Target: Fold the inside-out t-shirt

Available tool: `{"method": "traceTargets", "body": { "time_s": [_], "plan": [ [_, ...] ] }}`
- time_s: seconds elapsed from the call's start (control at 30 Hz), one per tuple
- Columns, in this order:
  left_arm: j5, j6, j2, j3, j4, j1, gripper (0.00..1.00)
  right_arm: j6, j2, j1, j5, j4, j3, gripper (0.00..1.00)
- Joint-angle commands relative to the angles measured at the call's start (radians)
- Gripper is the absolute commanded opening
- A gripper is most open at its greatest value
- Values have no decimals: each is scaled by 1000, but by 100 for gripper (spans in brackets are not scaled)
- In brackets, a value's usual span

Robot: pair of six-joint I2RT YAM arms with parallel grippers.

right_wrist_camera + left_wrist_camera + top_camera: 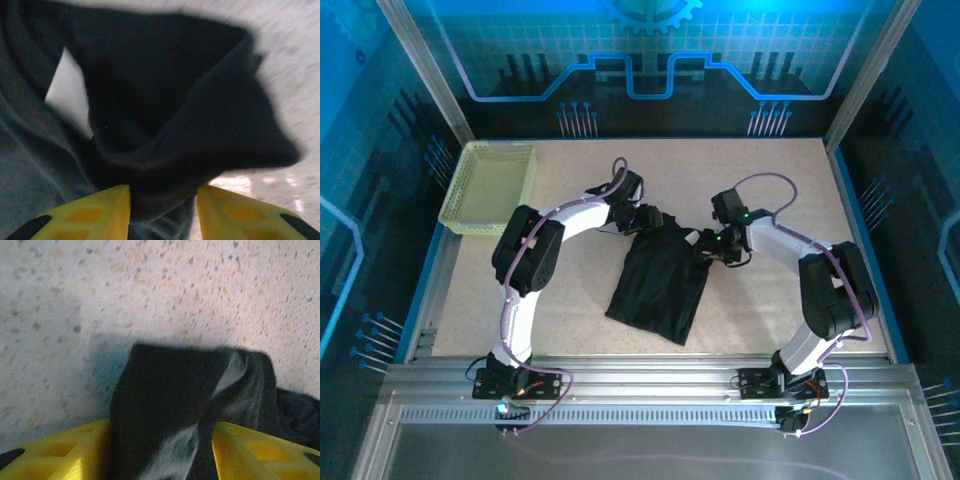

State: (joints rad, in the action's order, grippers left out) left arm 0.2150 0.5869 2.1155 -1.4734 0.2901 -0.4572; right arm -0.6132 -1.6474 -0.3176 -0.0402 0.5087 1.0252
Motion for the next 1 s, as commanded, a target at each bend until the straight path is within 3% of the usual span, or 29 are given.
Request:
{"method": "traceTargets", "body": {
  "time_s": [0.0,0.17,0.43,0.67,0.83,0.97],
  "plan": [
    [6,-32,-65,33,-16,-2,60,19,21,57,42,33,51,44],
    [10,-46,-39,10,-8,-2,67,20,23,83,31,28,41,52],
    [39,-69,84,-87,25,-4,67,18,-91,82,-28,-41,37,60],
    [50,-74,140,-114,35,-6,62,24,-211,71,-32,-73,92,59],
    [66,-63,145,-92,12,-9,54,33,-289,37,-65,-78,155,50],
    [81,-44,126,-48,-30,-18,48,32,-345,-30,10,-1,248,45]
  ]
}}
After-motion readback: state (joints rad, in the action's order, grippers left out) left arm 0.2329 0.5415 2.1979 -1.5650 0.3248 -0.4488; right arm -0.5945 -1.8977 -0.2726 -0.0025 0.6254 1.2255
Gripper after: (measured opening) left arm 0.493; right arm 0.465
